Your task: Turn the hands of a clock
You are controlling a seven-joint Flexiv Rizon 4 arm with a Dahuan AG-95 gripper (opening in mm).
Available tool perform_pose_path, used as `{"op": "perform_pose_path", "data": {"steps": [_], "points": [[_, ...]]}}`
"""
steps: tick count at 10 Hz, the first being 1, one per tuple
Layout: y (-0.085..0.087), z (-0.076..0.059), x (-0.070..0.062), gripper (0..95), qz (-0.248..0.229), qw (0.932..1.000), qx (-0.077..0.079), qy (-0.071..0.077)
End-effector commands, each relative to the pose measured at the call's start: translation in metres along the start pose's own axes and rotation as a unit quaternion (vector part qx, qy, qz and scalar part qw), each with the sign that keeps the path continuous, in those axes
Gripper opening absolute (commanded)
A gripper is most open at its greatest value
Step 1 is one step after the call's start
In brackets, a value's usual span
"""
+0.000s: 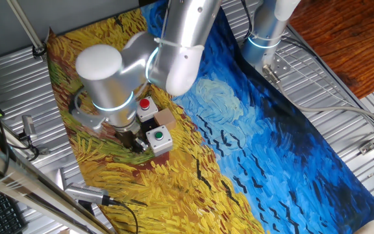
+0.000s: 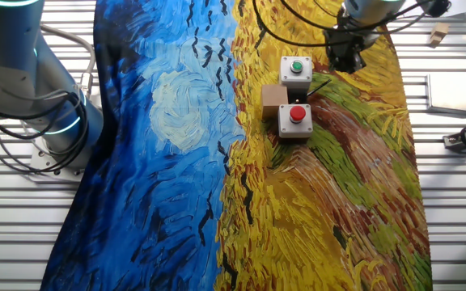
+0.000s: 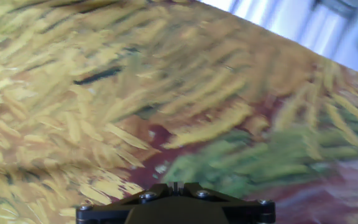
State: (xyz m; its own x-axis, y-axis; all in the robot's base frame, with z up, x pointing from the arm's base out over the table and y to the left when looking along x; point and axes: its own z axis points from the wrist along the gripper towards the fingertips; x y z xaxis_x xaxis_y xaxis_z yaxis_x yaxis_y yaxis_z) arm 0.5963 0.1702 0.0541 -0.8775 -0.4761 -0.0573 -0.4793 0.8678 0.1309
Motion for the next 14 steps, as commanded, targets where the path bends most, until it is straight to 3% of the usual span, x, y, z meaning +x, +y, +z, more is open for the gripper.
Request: {"op": "perform_pose_path", "data": {"steps": [1, 3, 5, 8, 14], "points": [[0.0081, 0.0086, 0.0023, 0.0, 0.033, 0.9994, 0.004, -0.006], [0.0094, 0.0105, 0.0046, 0.0, 0.029, 0.9995, 0.008, -0.004], [0.0095, 0.0106, 0.0049, 0.0, 0.018, 0.9996, 0.022, 0.002], [0.0095, 0.0106, 0.0049, 0.0, 0.009, 0.9979, 0.059, 0.024], [0.0095, 0.0106, 0.0049, 0.0, 0.049, 0.9972, 0.054, 0.017]]}}
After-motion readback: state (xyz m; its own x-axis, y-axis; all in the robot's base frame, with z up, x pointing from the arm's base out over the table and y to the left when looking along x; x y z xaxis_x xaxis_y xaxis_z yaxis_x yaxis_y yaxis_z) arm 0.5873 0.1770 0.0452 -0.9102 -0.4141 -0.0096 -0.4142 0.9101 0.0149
